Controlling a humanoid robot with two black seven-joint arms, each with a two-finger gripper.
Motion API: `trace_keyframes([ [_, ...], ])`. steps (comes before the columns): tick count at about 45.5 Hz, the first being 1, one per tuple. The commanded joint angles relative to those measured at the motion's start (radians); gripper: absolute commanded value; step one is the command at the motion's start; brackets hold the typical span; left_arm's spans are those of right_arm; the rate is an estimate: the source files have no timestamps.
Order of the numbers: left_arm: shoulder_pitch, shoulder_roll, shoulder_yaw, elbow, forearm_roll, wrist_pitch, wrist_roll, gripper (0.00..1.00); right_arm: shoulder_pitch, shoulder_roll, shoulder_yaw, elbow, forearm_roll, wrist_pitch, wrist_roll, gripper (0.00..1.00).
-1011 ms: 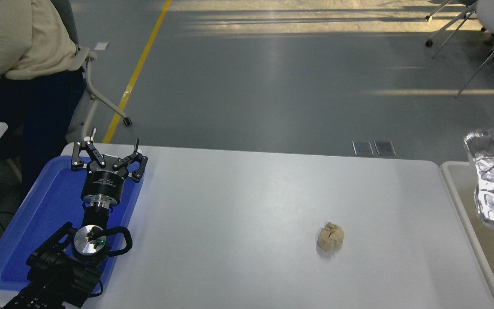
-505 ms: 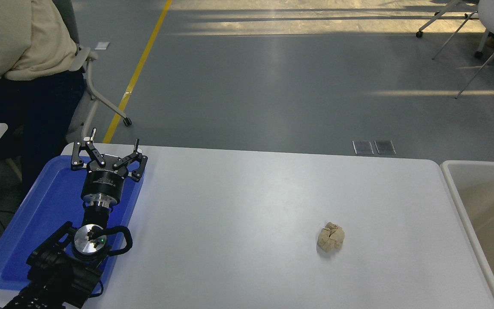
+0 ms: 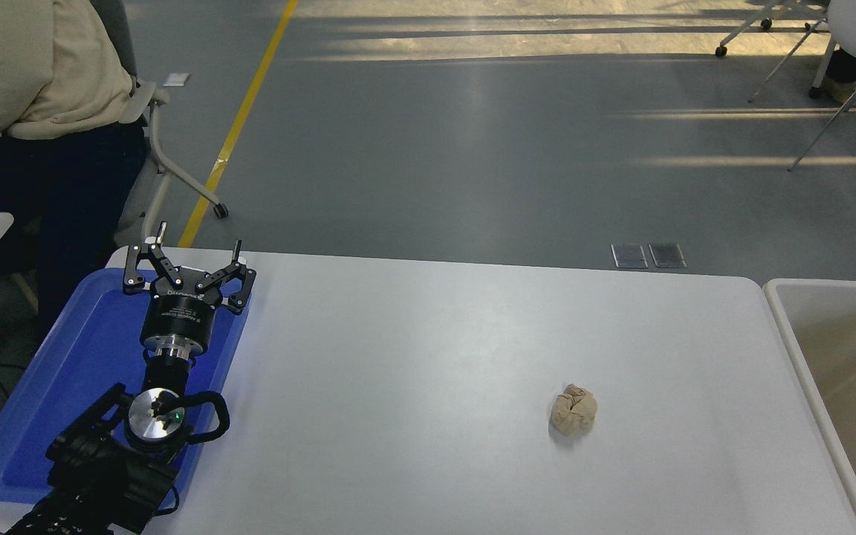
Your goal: Pick up foil plate and place in dustbin
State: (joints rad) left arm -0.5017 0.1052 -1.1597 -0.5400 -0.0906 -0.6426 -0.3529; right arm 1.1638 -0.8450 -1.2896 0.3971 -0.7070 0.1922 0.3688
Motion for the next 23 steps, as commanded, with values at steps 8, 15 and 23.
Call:
trace_keyframes([
  [8, 0.000, 0.001, 0.000, 0.000, 0.000, 0.000, 0.000, 1.00, -0.277, 0.107, 0.007, -0.195, 0.218, -0.097, -0.011, 0.00],
  [15, 0.000, 0.001, 0.000, 0.000, 0.000, 0.000, 0.000, 1.00, -0.338, 0.158, 0.009, -0.216, 0.274, -0.160, -0.039, 0.00],
  [23, 0.000, 0.001, 0.000, 0.000, 0.000, 0.000, 0.000, 1.00, -0.380, 0.201, 0.009, -0.228, 0.322, -0.207, -0.076, 0.00],
])
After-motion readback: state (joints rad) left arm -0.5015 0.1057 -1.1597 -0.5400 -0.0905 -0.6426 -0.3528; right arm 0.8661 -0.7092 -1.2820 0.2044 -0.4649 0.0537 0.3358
